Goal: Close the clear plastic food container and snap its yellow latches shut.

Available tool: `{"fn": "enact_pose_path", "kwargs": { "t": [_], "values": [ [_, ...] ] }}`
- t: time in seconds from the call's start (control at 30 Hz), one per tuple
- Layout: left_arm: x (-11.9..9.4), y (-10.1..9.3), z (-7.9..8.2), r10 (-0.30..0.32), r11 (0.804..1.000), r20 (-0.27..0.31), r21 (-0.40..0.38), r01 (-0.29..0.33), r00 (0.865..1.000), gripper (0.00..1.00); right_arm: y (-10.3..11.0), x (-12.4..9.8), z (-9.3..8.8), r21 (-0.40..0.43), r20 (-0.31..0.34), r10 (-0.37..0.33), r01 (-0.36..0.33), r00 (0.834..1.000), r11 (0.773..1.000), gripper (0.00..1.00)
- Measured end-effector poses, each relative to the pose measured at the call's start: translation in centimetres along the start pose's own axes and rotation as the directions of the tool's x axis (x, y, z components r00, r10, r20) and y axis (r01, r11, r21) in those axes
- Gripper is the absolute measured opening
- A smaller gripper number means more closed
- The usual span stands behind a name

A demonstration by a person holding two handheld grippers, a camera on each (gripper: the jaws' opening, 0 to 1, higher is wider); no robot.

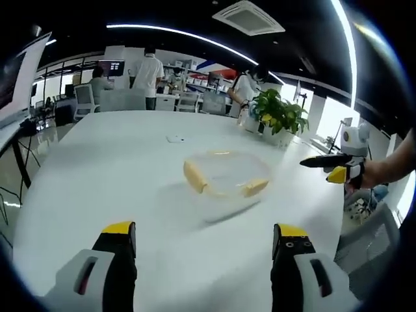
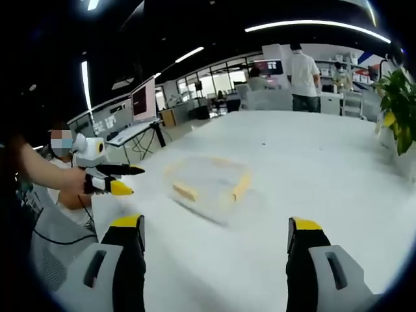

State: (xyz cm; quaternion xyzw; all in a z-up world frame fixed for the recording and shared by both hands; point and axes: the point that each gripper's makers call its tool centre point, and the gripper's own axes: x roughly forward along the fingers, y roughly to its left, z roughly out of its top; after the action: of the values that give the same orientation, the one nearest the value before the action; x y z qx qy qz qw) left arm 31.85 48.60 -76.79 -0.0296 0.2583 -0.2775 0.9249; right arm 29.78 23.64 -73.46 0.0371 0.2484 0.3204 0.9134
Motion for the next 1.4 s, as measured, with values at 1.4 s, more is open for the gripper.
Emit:
{"fn": "enact_pose_path", "kwargs": {
  "t": [1.4],
  "values": [
    [-8.7,-2.6,-3.2,0.011,0.984,0.028,-0.177,-0.006,1.0,0.81,1.0,-7.6,-3.1,0.165,0.063,-0.065,0.054,0.996,0.985,0.88]
  ]
}}
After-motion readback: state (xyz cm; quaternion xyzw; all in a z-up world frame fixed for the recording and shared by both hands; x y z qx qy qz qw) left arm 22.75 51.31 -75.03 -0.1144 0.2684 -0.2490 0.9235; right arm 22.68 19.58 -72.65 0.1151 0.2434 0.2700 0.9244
